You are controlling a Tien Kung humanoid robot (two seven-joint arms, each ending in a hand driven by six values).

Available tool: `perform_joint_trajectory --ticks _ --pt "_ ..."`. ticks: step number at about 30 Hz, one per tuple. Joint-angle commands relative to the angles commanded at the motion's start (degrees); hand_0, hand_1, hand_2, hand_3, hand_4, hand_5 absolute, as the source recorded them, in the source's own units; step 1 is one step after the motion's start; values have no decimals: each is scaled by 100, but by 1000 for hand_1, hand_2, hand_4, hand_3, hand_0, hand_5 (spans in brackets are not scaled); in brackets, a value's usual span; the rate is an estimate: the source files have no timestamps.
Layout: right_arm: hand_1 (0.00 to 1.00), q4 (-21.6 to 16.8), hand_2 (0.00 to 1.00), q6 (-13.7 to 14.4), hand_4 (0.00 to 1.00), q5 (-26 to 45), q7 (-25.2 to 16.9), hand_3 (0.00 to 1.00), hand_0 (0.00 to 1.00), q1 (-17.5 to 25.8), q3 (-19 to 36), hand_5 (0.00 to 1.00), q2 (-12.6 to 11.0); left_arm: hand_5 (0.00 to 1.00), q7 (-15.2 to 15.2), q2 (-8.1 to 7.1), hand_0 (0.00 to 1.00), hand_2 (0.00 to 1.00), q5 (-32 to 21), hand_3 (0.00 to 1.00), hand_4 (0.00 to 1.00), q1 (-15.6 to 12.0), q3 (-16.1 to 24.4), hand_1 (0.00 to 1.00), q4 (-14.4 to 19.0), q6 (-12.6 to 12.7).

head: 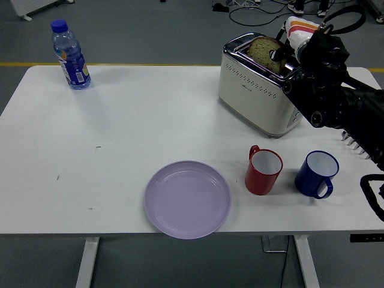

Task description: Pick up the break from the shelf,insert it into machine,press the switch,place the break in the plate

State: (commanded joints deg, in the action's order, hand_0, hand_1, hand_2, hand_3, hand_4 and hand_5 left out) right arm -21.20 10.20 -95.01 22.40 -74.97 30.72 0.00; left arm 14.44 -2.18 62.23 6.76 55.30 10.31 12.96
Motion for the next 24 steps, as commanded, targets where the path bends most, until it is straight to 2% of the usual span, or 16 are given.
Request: perform_joint_trajectory --ticks 1,6,7,12,13,24 --pt "331 3 415 2 593 14 -9 508 202 1 -12 93 0 820 0 0 624 425 0 507 263 0 0 439 0 0" --pt "331 -5 415 -11 593 154 -86 508 202 27 -118 93 0 820 3 0 624 425 5 507 263 3 0 439 0 0" --pt "317 -15 404 -45 535 186 -104 499 169 32 -138 67 0 820 2 0 624 421 10 507 263 2 7 438 0 1" --pt "317 -51 404 -70 535 236 -152 499 169 32 -155 67 0 820 6 0 624 421 19 507 263 3 14 438 0 -1" --pt "295 -53 388 -69 524 237 -155 489 144 31 -155 46 0 817 6 0 624 419 19 507 262 3 14 440 0 -1" --pt "263 -147 359 297 493 138 -160 469 114 -10 -83 27 0 817 10 0 624 419 11 507 261 2 26 440 0 3"
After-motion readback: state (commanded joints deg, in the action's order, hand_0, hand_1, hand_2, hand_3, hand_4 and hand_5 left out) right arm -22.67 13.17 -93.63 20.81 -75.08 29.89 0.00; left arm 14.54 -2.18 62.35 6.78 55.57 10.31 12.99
